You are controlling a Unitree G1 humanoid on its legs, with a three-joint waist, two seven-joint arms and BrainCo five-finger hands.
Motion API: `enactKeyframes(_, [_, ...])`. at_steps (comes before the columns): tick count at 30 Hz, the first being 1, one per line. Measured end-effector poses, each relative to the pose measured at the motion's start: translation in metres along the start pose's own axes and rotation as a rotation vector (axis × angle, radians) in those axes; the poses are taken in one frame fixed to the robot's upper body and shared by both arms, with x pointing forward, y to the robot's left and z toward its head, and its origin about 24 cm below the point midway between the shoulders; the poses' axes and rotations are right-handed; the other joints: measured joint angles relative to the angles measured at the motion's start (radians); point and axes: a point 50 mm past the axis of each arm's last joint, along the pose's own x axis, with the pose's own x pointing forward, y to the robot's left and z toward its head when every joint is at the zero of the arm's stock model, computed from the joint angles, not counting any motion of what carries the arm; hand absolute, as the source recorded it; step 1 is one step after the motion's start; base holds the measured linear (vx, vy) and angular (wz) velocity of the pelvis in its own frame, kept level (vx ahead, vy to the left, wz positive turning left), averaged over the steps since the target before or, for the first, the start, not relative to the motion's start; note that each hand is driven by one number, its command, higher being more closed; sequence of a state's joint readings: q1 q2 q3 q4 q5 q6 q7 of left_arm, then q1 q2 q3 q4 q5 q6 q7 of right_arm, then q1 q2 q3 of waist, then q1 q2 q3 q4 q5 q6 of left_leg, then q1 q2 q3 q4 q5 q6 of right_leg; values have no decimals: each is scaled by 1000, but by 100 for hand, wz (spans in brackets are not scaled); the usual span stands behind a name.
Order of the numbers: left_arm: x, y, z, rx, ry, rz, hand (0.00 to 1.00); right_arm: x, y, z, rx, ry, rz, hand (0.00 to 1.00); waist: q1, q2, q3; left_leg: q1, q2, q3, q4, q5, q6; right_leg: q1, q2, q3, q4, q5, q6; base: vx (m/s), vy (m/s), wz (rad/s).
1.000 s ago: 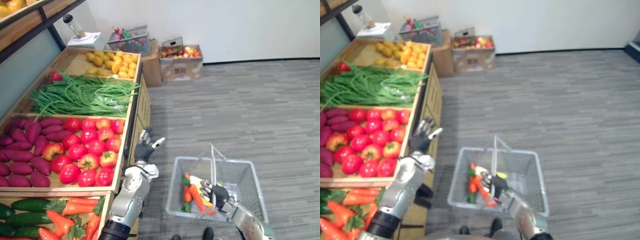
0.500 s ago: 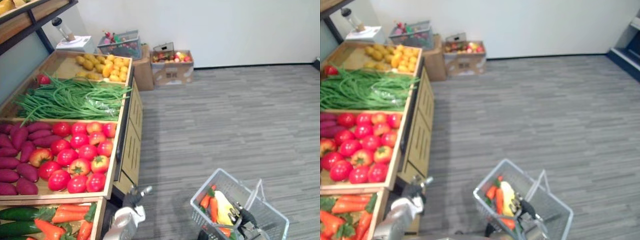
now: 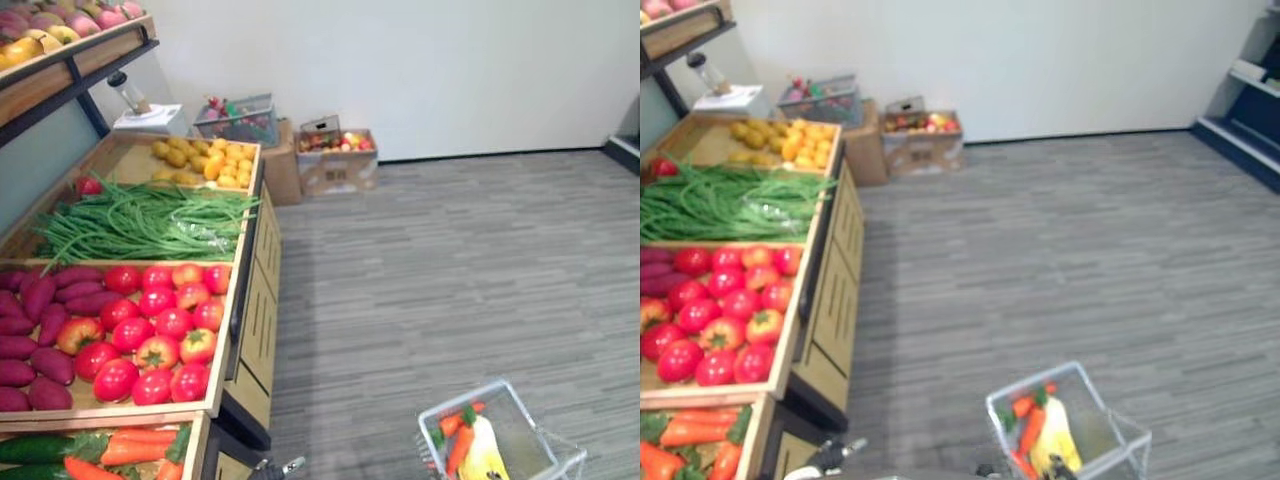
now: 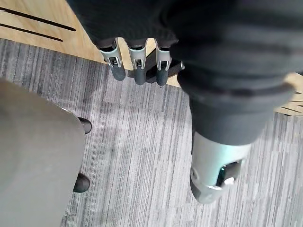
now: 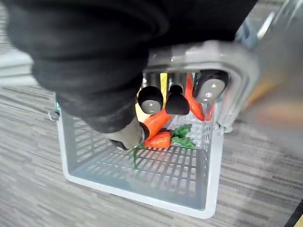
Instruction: Pick vegetable in the basket
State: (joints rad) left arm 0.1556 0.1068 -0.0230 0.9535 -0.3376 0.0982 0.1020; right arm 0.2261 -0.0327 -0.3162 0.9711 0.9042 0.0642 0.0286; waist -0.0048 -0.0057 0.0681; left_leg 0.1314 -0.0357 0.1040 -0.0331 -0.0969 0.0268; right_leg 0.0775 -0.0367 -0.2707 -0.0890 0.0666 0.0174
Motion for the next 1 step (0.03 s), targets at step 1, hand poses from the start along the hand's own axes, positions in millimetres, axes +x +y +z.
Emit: enactKeyframes(1, [0,1,-1,-24,9,3,0,-1,-2,-1,2,2,-8,100,-1,0,0,1,0,0,-1,0,0,0,0,0,-1,0,0,0,0,0])
